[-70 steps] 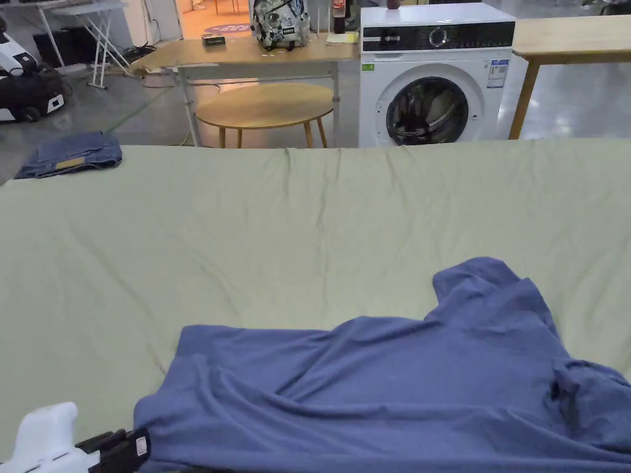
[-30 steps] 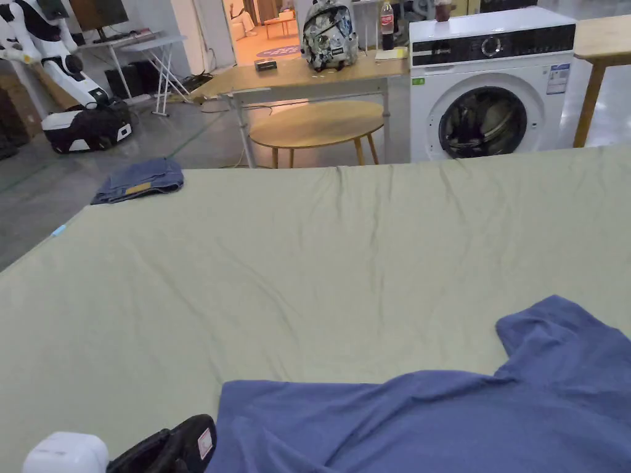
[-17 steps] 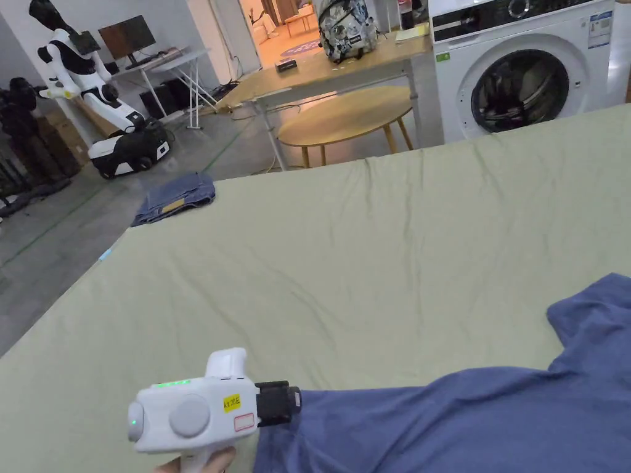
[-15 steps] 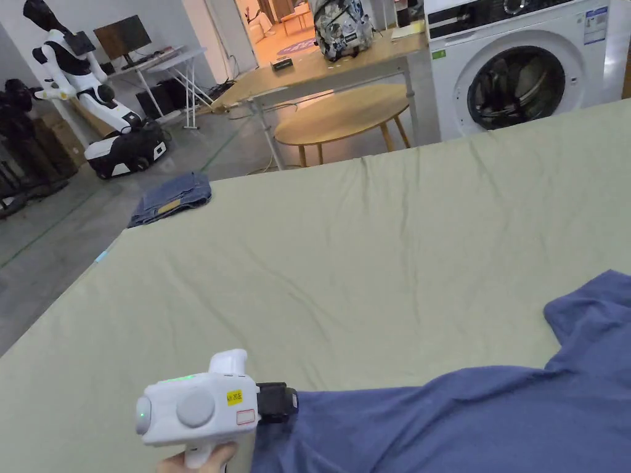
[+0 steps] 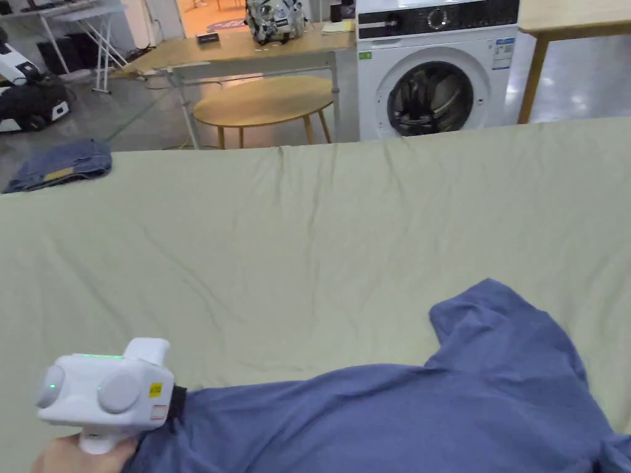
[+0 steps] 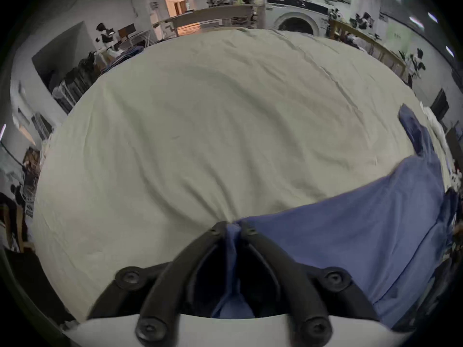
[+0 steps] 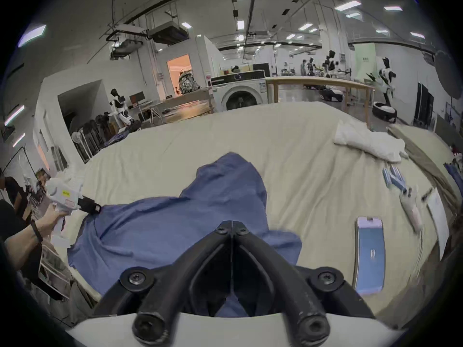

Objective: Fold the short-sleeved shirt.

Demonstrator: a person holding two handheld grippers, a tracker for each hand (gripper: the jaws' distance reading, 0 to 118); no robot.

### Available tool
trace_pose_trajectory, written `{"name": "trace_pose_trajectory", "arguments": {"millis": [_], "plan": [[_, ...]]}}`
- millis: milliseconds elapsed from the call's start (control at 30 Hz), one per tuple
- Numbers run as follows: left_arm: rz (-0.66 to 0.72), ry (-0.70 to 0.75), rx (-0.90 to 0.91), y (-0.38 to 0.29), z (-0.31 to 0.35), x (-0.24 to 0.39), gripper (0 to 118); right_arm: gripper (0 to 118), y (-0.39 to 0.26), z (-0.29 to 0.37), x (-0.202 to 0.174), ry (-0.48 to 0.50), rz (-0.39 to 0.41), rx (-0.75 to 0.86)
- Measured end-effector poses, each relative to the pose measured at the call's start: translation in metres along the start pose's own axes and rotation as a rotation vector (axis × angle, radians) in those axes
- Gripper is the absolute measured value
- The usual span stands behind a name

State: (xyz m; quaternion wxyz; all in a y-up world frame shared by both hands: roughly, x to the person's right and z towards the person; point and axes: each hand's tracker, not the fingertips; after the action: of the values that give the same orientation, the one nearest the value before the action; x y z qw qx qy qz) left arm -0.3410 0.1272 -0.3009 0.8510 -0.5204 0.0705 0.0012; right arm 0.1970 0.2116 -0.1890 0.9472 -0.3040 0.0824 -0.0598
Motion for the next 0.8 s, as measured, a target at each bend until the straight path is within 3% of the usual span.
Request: {"name": "trace_pose_trajectory", "arguments": {"millis": [33,100,133,167,233,333,367,433,467,500,533,567,700,800], "plan": [[-0.014,0.013,0.003,0.000,-0.003,0.003,3,6,0.016,-0.012,0.003,0.011,0.022,-0.027],[-0.035,0.020,-0.039,0.004,-0.011,0.000,2,67,0.051,-0.052,0.013,0.046,0.013,-0.111],[-0.024,0.010,-0.044,0.007,-0.011,-0.003,2,90,0.065,-0.076,0.016,0.021,0.013,-0.178],[0.003,-0.004,-0.062,0.009,-0.011,-0.006,2,95,0.081,-0.099,0.020,0.008,0.028,-0.239],[0.011,-0.011,-0.051,0.003,-0.006,-0.006,2,94,0.096,-0.158,0.027,-0.027,0.032,-0.369],[0.010,-0.011,-0.042,0.001,-0.003,-0.005,2,90,0.092,-0.228,0.041,-0.062,-0.075,-0.564],[0.009,-0.011,-0.041,0.000,-0.002,-0.004,2,72,0.084,-0.246,0.043,-0.102,-0.079,-0.626],[0.012,-0.007,-0.036,-0.003,-0.001,-0.003,2,63,0.068,-0.254,0.041,-0.171,-0.020,-0.641],[0.008,-0.007,-0.031,-0.002,-0.002,-0.005,2,40,0.069,-0.240,0.033,-0.129,0.045,-0.551],[0.008,-0.007,-0.023,-0.004,-0.002,-0.005,2,8,0.070,-0.226,0.023,-0.125,0.109,-0.513],[0.010,-0.008,-0.009,-0.006,-0.001,-0.006,2,3,0.068,-0.218,0.017,-0.116,0.145,-0.497],[0.008,-0.011,0.015,-0.011,0.000,-0.007,2,3,0.063,-0.207,0.009,-0.075,0.146,-0.503],[0.107,-0.137,0.145,-0.023,0.032,-0.036,2,3,0.062,-0.176,0.013,-0.096,0.160,-0.402],[0.137,-0.222,0.295,-0.045,0.093,-0.061,2,2,0.070,-0.104,0.020,-0.009,0.087,-0.264]]}}
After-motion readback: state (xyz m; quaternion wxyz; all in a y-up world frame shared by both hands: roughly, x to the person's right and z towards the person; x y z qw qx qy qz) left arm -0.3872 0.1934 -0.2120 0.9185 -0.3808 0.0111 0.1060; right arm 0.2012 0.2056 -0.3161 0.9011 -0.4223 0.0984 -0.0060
